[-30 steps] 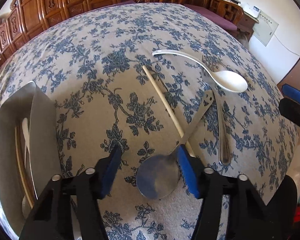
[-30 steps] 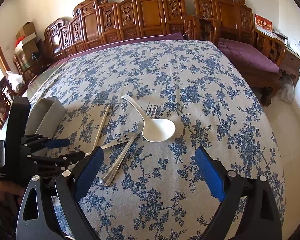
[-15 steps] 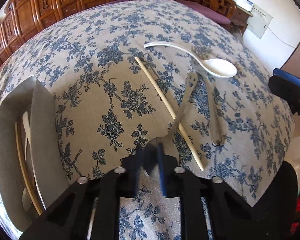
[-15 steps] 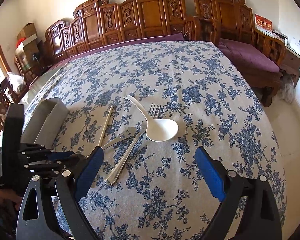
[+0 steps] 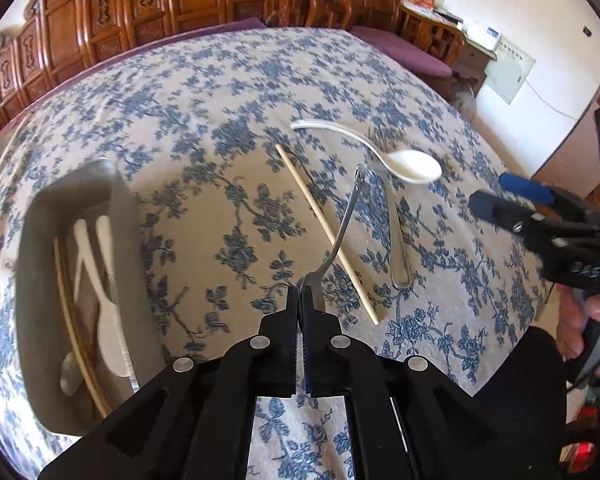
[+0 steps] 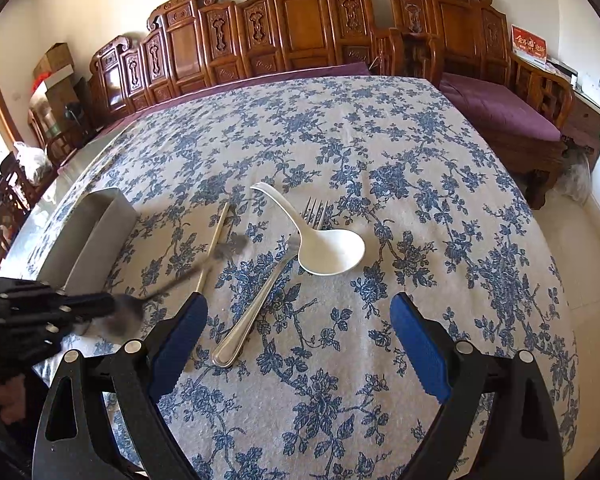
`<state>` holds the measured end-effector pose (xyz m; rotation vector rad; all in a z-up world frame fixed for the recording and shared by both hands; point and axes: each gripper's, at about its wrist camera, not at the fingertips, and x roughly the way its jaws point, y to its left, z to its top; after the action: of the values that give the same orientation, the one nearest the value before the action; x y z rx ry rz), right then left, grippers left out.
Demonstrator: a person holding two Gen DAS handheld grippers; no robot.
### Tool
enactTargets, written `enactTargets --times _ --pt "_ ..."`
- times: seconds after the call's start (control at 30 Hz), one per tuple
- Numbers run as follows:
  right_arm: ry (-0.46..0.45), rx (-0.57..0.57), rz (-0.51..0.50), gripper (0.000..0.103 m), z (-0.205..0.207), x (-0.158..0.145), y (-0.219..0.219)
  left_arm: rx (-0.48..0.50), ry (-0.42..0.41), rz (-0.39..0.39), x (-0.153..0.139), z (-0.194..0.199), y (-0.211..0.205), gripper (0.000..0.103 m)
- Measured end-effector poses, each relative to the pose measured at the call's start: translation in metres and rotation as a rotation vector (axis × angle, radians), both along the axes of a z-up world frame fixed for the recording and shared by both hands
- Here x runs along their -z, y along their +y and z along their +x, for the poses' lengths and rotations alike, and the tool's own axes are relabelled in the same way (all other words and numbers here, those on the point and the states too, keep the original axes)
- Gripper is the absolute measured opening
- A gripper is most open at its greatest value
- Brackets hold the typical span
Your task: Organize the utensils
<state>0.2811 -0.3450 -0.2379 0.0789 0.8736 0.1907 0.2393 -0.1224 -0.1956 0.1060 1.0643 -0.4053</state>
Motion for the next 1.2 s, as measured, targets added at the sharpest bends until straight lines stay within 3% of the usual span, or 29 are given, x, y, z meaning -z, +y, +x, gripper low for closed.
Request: enactTargets --times 0.47,0.67,0.97,1.2 --pt "0.036 -0.043 -0.079 0.083 0.060 0.030 0.012 -0.083 -0.131 0.010 -0.051 0.008 0.030 0.001" --pt "0.061 -0.071 -0.121 0.074 0.086 0.042 0.018 -0.114 -0.166 0.000 -0.065 0.010 0.042 0.001" --pt "0.084 -0.123 -0.172 0.055 0.111 0.051 0.033 -0.142 -0.206 0.011 -0.081 0.010 0.053 0.001" --pt "0.089 -0.114 -0.204 0.029 0.121 0.052 0.035 -0.174 -0.239 0.019 -0.096 0.006 0.066 0.001"
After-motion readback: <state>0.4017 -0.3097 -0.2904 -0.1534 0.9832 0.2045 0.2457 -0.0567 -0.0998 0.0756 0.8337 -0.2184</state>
